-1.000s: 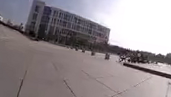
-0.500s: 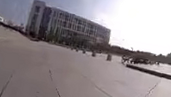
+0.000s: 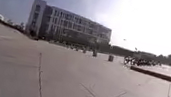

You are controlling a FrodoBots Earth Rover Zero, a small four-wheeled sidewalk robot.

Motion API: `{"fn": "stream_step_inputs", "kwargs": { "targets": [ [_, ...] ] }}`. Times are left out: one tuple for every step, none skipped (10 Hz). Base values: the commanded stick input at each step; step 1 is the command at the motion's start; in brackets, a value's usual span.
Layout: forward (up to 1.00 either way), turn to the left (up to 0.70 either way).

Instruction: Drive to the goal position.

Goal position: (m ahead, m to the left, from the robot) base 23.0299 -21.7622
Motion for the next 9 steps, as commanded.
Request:
{"fn": "stream_step_inputs", "kwargs": {
  "targets": [
    [1.00,0.00],
    [1.00,0.00],
    [1.00,0.00],
    [1.00,0.00],
    [1.00,0.00],
    [1.00,0.00],
    [1.00,0.00],
    [1.00,0.00],
    [1.00,0.00]
  ]
}}
